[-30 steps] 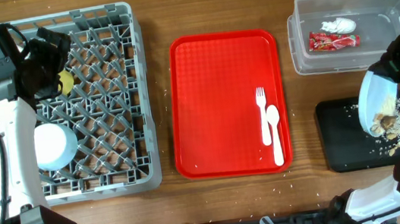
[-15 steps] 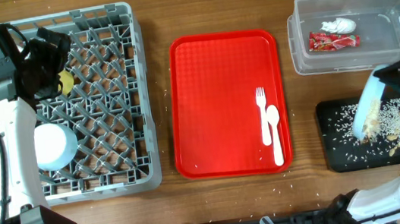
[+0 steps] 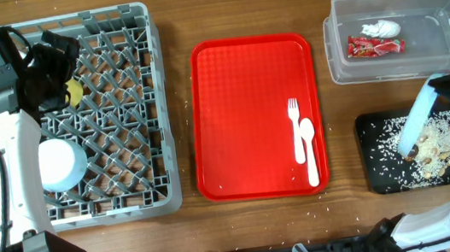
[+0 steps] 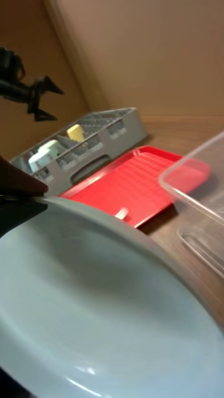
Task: Sort waste into correct bins and load items into the dishwasher rack
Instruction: 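Tilt plate with right gripper to dump food onto black tray, then carry the emptied white plate with right gripper to the dish rack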
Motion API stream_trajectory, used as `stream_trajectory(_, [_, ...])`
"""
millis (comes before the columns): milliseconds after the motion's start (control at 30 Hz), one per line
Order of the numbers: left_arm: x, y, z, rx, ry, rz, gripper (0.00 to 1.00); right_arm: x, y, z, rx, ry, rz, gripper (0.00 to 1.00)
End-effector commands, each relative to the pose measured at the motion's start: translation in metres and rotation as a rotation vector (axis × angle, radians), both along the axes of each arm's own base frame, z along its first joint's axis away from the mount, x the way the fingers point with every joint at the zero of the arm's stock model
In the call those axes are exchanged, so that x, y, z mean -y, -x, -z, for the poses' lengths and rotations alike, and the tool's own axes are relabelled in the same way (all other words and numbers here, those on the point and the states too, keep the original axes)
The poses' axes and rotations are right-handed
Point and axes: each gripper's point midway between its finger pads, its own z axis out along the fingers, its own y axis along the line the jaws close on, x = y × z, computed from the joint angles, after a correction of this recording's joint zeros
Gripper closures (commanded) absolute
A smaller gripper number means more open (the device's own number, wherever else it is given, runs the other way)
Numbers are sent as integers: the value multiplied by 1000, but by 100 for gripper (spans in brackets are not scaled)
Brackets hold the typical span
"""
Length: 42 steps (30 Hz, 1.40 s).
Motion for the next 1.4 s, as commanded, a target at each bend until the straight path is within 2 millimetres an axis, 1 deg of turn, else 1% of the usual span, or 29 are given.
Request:
stream_trajectory(0, [1,-1,-15,37,3,1,0,3,-1,-6,4,11,34,96])
stream_trajectory(33, [1,-1,-15,37,3,1,0,-5,1,-13,57,-6,-12,96])
stream_trajectory(67, [1,-1,-15,37,3,1,0,-6,-1,-16,96,-6,-27,96])
stream_trajectory(100, [1,-1,-15,37,3,1,0,-1,-5,-14,93,10,-8,96])
stream_trajectory(133, [1,-1,-15,37,3,2,0,0,-1,-9,17,-9,30,96])
stream_trajectory(167, [1,-1,-15,37,3,2,0,-10,0,-19,79,-35,-15,96])
stream_trajectory(200, [1,-1,-15,37,3,2,0,-11,-3,-24,136,-22,-34,96])
stream_trajectory(233, [1,-1,-15,37,3,1,0,-3,-8,-20,131,8,-8,96])
stream_trajectory(267, [1,-1,-15,37,3,1,0,6,-8,-11,45,17,54,96])
stream_trajectory(300, [1,-1,-15,37,3,1,0,1,-8,-16,70,-8,43,96])
stream_trajectory(367, [1,-1,-15,36,3,1,0,-17,-13,-40,236,-66,-31,96])
stream_trajectory(433, [1,-1,-15,37,3,1,0,-28,-16,-52,291,-84,-51,96])
stream_trajectory(533, [1,-1,-15,37,3,1,0,-48,-14,-80,391,-44,-90,96])
stream_trajectory(600, [1,-1,-15,37,3,1,0,-61,-14,-106,453,9,-83,96])
stream_trajectory(667, [1,-1,-15,37,3,2,0,-71,-19,-127,510,61,-81,96])
stream_trajectory(767, [1,-1,-15,37,3,2,0,-103,-33,-164,612,67,-114,96])
stream_trajectory(833, [1,-1,-15,37,3,1,0,-141,-53,-190,715,41,-209,96])
stream_trajectory(867, [1,-1,-15,37,3,1,0,-163,-61,-199,749,10,-263,96])
stream_trajectory(900, [1,-1,-15,37,3,2,0,-192,-71,-210,795,-23,-325,96])
stream_trajectory(933, [1,-1,-15,37,3,2,0,-213,-79,-215,825,-39,-360,96])
stream_trajectory(1000, [1,-1,-15,37,3,1,0,-272,-101,-225,885,-87,-412,96])
stream_trajectory(1033, [1,-1,-15,37,3,1,0,-293,-108,-226,901,-115,-428,96])
stream_trajectory(1067, [1,-1,-15,37,3,2,0,-320,-115,-227,930,-158,-460,96])
stream_trajectory(1133, [1,-1,-15,37,3,2,0,-375,-127,-217,959,-269,-533,96])
stream_trajectory(1200, [1,-1,-15,37,3,2,0,-414,-137,-201,968,-360,-569,96])
stream_trajectory(1233, [1,-1,-15,37,3,2,0,-435,-143,-186,982,-410,-591,96])
stream_trajectory(1267, [1,-1,-15,37,3,1,0,-452,-148,-169,961,-455,-598,96])
stream_trajectory(1333, [1,-1,-15,37,3,2,0,-476,-158,-134,900,-514,-590,96])
stream_trajectory(1367, [1,-1,-15,37,3,2,0,-484,-161,-118,879,-524,-590,96])
